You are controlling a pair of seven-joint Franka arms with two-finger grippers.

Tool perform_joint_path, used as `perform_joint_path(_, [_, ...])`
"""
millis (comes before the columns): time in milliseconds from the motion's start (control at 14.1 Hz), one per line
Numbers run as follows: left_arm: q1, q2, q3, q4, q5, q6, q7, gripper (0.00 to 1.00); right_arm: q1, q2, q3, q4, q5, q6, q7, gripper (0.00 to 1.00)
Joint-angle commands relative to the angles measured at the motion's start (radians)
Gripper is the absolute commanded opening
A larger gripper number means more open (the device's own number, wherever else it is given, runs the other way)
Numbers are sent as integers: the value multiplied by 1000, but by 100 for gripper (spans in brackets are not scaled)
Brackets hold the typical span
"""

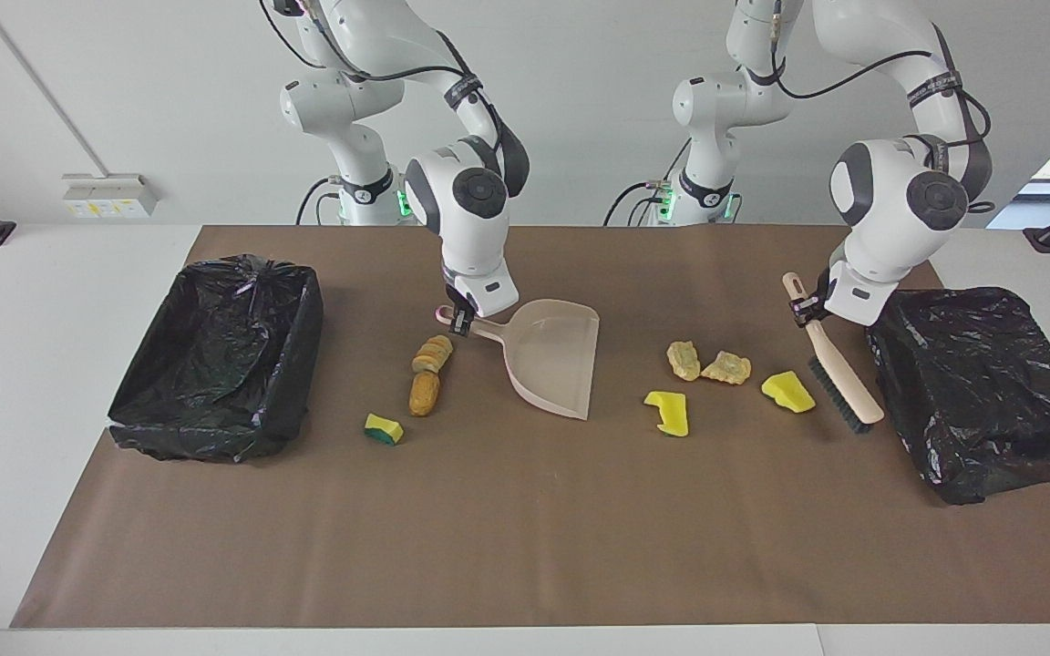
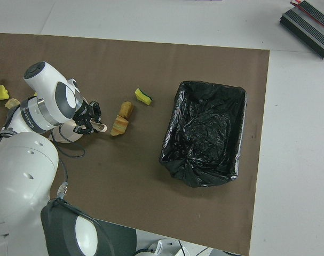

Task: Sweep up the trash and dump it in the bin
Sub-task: 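Sweep the scraps toward the dustpan with the brush in the left gripper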

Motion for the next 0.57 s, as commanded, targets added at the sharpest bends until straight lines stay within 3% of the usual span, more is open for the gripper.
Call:
perform_joint_path(0, [-21,-118,-14,-187,30,79,75,0,-13,-1,5,-15,-16,26,-1,0])
perform_joint_path(212, [-111,-155,-19,-267,27,91,48,0,-13,-1,7,-15,-16,26,-1,0])
perform_joint_path(496, [-303,-150,-22,-267,-32,91,-231,0,-14,-1,5,-15,-16,26,-1,0])
